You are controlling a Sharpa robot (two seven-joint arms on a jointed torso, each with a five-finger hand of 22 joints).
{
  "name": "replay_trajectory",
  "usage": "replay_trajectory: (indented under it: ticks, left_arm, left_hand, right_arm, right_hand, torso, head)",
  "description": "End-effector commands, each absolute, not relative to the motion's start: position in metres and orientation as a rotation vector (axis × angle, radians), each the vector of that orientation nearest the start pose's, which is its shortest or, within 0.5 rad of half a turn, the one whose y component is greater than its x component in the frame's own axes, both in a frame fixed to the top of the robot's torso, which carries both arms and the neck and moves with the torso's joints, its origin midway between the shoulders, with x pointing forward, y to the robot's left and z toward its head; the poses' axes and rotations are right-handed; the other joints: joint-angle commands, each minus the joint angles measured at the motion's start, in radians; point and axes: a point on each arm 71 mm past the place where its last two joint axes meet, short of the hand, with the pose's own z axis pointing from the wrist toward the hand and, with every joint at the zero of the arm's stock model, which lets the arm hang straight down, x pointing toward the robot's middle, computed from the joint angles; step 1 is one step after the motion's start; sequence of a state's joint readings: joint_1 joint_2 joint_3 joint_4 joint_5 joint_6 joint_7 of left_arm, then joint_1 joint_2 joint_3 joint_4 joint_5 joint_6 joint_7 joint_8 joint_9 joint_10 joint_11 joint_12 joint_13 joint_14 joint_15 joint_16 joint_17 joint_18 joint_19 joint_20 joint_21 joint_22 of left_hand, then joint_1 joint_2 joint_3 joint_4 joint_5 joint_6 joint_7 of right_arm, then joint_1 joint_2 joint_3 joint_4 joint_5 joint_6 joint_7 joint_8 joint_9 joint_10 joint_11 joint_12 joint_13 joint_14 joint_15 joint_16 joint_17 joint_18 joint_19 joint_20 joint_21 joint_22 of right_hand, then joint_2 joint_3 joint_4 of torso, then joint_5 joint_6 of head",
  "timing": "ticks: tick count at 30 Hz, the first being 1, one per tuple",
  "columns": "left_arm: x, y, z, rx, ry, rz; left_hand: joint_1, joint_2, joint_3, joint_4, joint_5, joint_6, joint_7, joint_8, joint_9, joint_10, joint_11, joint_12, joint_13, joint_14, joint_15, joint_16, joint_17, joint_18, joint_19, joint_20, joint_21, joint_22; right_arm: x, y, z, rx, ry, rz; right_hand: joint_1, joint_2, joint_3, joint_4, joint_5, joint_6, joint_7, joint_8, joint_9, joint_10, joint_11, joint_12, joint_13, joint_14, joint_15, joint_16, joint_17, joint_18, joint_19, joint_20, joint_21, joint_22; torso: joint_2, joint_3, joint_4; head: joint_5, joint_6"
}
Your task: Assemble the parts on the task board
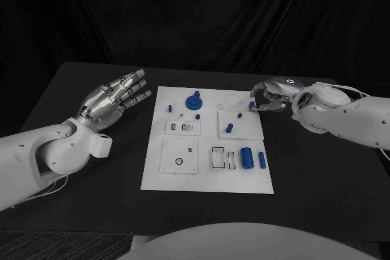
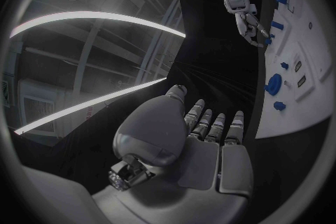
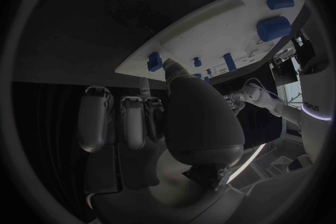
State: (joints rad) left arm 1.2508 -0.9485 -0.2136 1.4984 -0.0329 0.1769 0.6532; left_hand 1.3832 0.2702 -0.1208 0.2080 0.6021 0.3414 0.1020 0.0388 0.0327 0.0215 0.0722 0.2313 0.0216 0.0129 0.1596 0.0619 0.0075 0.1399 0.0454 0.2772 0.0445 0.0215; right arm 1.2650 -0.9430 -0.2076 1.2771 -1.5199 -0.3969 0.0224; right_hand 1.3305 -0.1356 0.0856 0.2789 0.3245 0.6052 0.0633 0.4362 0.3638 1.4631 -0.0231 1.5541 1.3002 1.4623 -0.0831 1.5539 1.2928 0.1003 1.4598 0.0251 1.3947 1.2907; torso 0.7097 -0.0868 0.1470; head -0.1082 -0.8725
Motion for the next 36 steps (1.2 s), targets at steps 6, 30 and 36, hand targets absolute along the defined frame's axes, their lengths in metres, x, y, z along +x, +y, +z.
replay_trajectory:
  ticks: [6,30,36]
  left_arm:
    - [0.4611,0.2483,-0.1952,-0.902,1.468,-1.986]
    - [0.4603,0.2466,-0.1963,-0.906,1.486,-1.991]
    - [0.4605,0.2468,-0.1965,-0.907,1.489,-1.990]
  left_hand:
    - [0.018,-0.001,0.032,-0.018,0.012,0.003,0.005,0.008,0.008,-0.002,0.009,0.007,0.010,0.001,0.013,0.012,0.008,0.038,0.004,0.006,0.009,0.004]
    - [0.019,-0.001,0.033,-0.019,0.012,0.002,0.005,0.008,0.008,-0.002,0.009,0.007,0.010,0.001,0.013,0.013,0.009,0.038,0.005,0.006,0.009,0.004]
    - [0.019,-0.001,0.033,-0.019,0.012,0.002,0.005,0.008,0.008,-0.002,0.009,0.007,0.010,0.001,0.013,0.013,0.009,0.038,0.005,0.006,0.009,0.004]
  right_arm:
    - [0.5066,-0.3320,-0.2166,-0.201,1.680,0.307]
    - [0.5083,-0.3308,-0.2183,-0.198,1.687,0.300]
    - [0.5086,-0.3300,-0.2185,-0.199,1.688,0.301]
  right_hand:
    - [0.032,-0.001,0.031,0.004,0.082,0.006,0.007,0.042,0.012,0.108,0.003,0.017,0.271,0.108,0.003,0.017,0.278,-0.055,0.018,0.007,0.004,0.201]
    - [0.044,0.016,0.048,-0.001,0.121,0.113,0.005,0.105,0.015,0.108,0.004,0.017,0.271,0.108,0.005,0.017,0.278,-0.053,0.016,0.009,-0.005,0.202]
    - [0.055,0.020,0.055,-0.007,0.123,0.121,0.003,0.106,0.014,0.108,0.001,0.017,0.271,0.108,0.003,0.017,0.278,-0.053,0.016,0.008,-0.006,0.202]
  torso:
    - [0.002,0.0006,0.0014]
    - [0.001,0.0005,0.0015]
    - [0.001,-0.0001,0.0014]
  head:
    - [0.001,0.000]
    - [0.000,0.000]
    - [-0.001,0.000]
